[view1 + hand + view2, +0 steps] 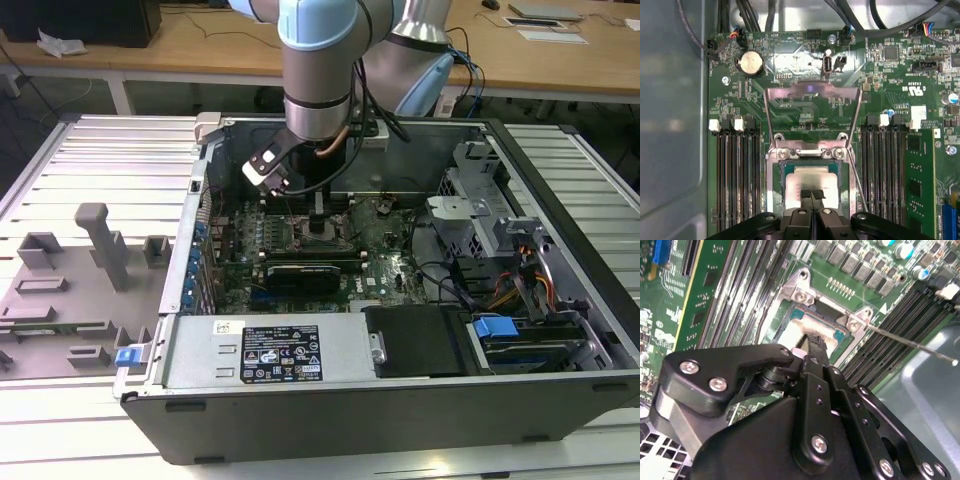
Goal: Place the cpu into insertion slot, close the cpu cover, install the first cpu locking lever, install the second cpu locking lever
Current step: 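Place the cpu into insertion slot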
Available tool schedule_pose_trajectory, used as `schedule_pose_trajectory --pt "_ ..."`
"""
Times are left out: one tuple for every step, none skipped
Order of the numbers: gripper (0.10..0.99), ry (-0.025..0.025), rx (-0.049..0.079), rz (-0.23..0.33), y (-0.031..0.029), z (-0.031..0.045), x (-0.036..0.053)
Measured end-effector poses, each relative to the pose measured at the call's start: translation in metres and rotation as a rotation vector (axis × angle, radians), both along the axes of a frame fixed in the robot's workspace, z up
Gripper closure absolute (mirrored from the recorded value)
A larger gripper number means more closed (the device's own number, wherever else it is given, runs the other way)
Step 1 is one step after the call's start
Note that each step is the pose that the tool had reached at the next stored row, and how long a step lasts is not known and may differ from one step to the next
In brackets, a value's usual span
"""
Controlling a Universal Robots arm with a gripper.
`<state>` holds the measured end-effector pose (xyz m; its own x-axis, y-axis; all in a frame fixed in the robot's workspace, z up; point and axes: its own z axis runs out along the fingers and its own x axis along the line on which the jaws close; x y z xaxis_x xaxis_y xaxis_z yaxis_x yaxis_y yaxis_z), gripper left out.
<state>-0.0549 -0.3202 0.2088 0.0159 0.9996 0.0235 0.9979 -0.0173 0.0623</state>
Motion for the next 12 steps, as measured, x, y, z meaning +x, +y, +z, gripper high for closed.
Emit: schedule_pose_trajectory --pt "0.98 0.0001 0.0 0.0 0.0 0.0 0.0008" --pt "0.98 0.0 0.0 0.0 0.0 -0.0005 0.0011" --pt "0.98 0.0 0.0 0.0 0.0 -0.0011 0.0011" --pt "0.98 0.0001 0.0 0.0 0.0 -0.0018 0.0011" --pt "0.98 0.0002 0.0 0.0 0.0 -0.0024 0.0011" --pt "0.98 0.0003 0.0 0.0 -0.0001 -0.0025 0.0011" --pt "0.98 0.0 0.0 0.0 0.0 -0.0028 0.0011" --pt "0.98 0.0001 0.0 0.0 0.0 -0.0035 0.0012" --pt "0.98 0.0003 -0.001 0.0 -0.0001 -0.0037 0.0011" --pt "0.98 0.0003 0.0 0.0 -0.0001 -0.0038 0.0011" --pt "0.98 0.0002 0.0 0.0 0.0 -0.0039 0.0011" --pt "0.98 0.0001 0.0 0.0 0.0 -0.0039 0.0012"
